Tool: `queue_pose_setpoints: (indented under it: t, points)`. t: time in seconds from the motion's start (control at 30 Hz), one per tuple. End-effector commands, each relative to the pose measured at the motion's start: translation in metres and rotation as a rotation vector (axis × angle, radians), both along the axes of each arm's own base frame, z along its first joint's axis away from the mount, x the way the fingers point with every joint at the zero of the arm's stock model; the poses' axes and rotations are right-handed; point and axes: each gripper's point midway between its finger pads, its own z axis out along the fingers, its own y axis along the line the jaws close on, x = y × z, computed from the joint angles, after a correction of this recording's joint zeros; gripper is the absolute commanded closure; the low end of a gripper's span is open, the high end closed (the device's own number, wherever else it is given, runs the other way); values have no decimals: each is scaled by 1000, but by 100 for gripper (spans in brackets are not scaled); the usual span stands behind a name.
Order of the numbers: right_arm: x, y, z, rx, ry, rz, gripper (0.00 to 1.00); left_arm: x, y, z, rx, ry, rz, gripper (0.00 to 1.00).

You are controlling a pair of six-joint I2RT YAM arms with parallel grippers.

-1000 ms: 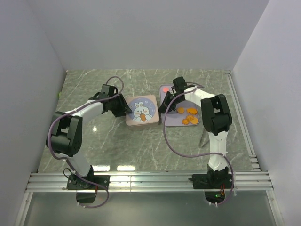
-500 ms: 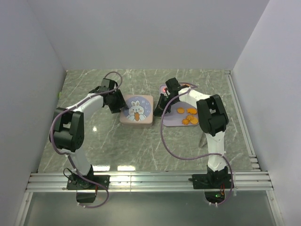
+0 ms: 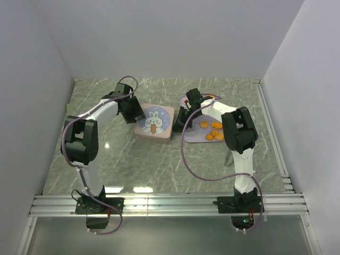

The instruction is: Pack the cookies

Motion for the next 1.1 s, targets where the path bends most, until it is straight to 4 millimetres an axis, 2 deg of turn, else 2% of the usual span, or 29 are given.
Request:
queue_pose_setpoints:
  t: [0.0,0.07,0.13,0.17,0.2,0.33,0.43,0.53,0.57,0.63,0.67,0.7,0.73,0.87,0.9,0.93,1.07]
  points:
    - [-1,20,33,68,-65,66,78,14,-19,22,-89,-28,-14,40]
    - [3,7,35,44,-76,38,78,18,-19,22,-85,-20,-16,40]
    - [7,-8,47,31,-102,10,78,22,-19,20,-81,-18,-19,39]
    - [12,-24,46,7,-104,-29,78,21,-20,19,-81,-13,-21,39]
    - [13,-31,57,7,-131,-45,78,22,-20,16,-81,-6,-22,39]
    - [19,-54,78,-26,-193,-79,79,26,-22,14,-81,-1,-26,39]
    - [23,-51,103,-4,-250,-74,76,29,-22,11,-77,8,-26,39]
    - [29,-41,121,55,-285,-66,60,36,-23,14,-74,4,-26,38]
    - [33,-38,127,67,-299,-64,58,38,-24,16,-74,1,-28,38]
    - [38,-33,123,66,-284,-59,53,42,-24,16,-68,6,-29,38]
    - [44,-31,129,75,-297,-57,52,44,-24,16,-65,8,-30,37]
    - [46,-30,121,71,-272,-57,52,45,-23,14,-55,15,-28,36]
    - [49,-28,122,75,-273,-54,51,48,-22,18,-51,10,-25,33]
    - [60,-13,125,113,-276,-42,51,53,-22,16,-42,17,-32,29]
    - [63,-10,119,120,-262,-39,52,52,-24,12,-42,28,-37,29]
    - [66,-5,122,139,-267,-34,55,53,-24,12,-42,29,-37,29]
    - [69,15,116,214,-231,-12,64,55,-26,6,-43,49,-45,28]
